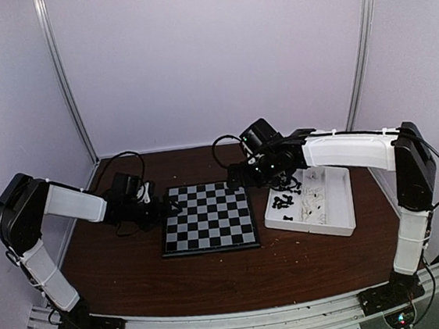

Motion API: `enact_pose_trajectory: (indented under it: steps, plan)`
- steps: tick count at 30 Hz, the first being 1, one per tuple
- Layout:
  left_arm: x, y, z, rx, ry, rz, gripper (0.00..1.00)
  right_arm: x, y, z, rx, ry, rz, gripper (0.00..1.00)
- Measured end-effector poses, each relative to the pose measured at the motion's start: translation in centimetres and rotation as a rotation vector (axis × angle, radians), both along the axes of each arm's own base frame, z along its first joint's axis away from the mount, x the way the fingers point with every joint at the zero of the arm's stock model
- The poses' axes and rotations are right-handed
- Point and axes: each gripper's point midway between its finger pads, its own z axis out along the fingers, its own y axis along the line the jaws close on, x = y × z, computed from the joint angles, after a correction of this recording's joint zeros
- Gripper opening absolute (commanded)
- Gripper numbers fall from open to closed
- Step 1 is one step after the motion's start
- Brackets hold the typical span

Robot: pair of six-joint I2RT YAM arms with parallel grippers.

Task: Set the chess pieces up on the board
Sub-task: Adjust the chessboard at the center of the board, then adjust the chess piece in the storage box.

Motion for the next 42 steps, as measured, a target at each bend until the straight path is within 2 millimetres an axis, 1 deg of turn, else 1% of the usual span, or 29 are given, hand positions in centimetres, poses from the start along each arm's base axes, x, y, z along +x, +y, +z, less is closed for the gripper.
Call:
enact_pose_trajectory:
  steps: [4,7,9,11,13,17,18,19,21,23,27,30,32,36,42]
  plan:
    - [-1.2,0.1,0.0,0.014,0.017,-0.007,0.94,-0.8,-1.7,0.0,-0.027,-0.011,-0.003,0.98]
    - [-2.0,0.8,0.2,0.048,0.027,-0.001,0.95,-1.7,-3.6,-0.4,-0.051,-0.005,-0.018,0.9]
    - [-2.4,1.5,0.8,0.081,0.018,0.006,0.95,-1.9,-5.5,-0.7,-0.064,0.007,-0.047,0.85]
    - [-2.7,2.2,1.9,0.117,0.001,0.012,0.95,-1.8,-7.5,-1.0,-0.081,0.013,-0.083,0.79]
    - [-2.8,2.6,3.2,0.152,-0.031,0.012,0.95,-1.9,-10.2,-1.5,-0.111,0.025,-0.129,0.73]
    - [-2.8,2.0,6.4,0.223,-0.117,-0.022,0.95,-2.3,-14.7,-2.2,-0.174,0.041,-0.2,0.6]
    - [-2.8,1.8,7.2,0.232,-0.136,-0.029,0.95,-2.4,-15.6,-2.4,-0.185,0.044,-0.213,0.57]
    - [-2.8,1.7,7.9,0.242,-0.157,-0.036,0.95,-2.5,-16.2,-2.5,-0.198,0.048,-0.215,0.55]
    - [-2.9,1.8,9.0,0.27,-0.183,-0.042,0.95,-2.6,-17.4,-2.8,-0.212,0.055,-0.216,0.5]
    - [-2.9,2.4,9.9,0.308,-0.207,-0.034,0.95,-2.6,-18.3,-2.9,-0.224,0.059,-0.21,0.46]
    - [-2.6,3.3,12.2,0.36,-0.265,-0.013,0.95,-2.3,-19.4,-3.1,-0.227,0.075,-0.192,0.43]
    - [-2.5,3.8,13.3,0.383,-0.294,-0.003,0.95,-2.3,-20.1,-3.4,-0.224,0.088,-0.182,0.4]
    - [-2.4,4.1,13.6,0.396,-0.305,0.0,0.95,-2.5,-20.4,-3.9,-0.228,0.099,-0.174,0.4]
    - [-2.4,4.4,13.7,0.424,-0.307,-0.001,0.95,-3.3,-20.9,-4.9,-0.235,0.13,-0.166,0.39]
    - [-2.5,4.6,13.5,0.442,-0.304,-0.007,0.95,-3.9,-21.0,-5.8,-0.233,0.158,-0.15,0.37]
